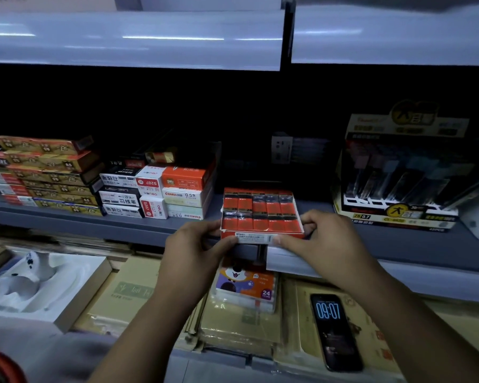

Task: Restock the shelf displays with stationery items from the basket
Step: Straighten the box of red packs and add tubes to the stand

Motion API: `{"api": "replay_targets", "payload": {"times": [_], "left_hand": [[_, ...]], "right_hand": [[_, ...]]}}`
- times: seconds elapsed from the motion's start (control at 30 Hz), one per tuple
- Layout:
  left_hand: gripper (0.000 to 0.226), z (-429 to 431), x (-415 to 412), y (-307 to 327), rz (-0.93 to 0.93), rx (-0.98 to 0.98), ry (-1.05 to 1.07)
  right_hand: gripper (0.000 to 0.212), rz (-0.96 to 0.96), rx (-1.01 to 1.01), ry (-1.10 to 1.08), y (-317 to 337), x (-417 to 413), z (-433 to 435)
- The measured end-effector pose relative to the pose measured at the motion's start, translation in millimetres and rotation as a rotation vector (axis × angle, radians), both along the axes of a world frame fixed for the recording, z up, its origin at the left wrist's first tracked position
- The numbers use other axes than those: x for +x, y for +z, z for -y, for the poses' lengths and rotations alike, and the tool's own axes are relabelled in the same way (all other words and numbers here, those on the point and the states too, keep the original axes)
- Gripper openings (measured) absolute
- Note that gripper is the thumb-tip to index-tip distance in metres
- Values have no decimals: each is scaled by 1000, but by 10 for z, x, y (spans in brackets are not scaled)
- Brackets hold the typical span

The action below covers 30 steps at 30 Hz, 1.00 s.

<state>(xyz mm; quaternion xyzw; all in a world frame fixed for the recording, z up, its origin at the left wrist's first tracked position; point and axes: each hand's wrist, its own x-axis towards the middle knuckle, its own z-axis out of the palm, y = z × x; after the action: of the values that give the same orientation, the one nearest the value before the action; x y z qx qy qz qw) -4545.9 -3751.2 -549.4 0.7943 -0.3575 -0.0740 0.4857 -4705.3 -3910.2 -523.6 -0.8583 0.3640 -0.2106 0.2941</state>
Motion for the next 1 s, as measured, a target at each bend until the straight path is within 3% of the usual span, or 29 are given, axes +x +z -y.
{"api": "replay_targets", "payload": {"times": [0.3, 0.4, 0.53, 0.9, 1.0], "left_hand": [[30, 569, 26, 23, 215, 159, 331], [36, 704, -31, 20, 250, 209, 401], [45, 798, -45, -57, 274, 207, 412], [48, 745, -75, -24, 220, 153, 360], [48, 696, -135, 40, 263, 142, 305]], "right_hand": [[33, 45, 2, -76, -32, 330, 316], [39, -26, -75, -138, -88, 460, 377], [46, -89, -126, -175, -145, 568, 447], [37, -196, -144, -119, -80, 511, 381], [34, -104, -101, -82, -52, 400, 371]]}}
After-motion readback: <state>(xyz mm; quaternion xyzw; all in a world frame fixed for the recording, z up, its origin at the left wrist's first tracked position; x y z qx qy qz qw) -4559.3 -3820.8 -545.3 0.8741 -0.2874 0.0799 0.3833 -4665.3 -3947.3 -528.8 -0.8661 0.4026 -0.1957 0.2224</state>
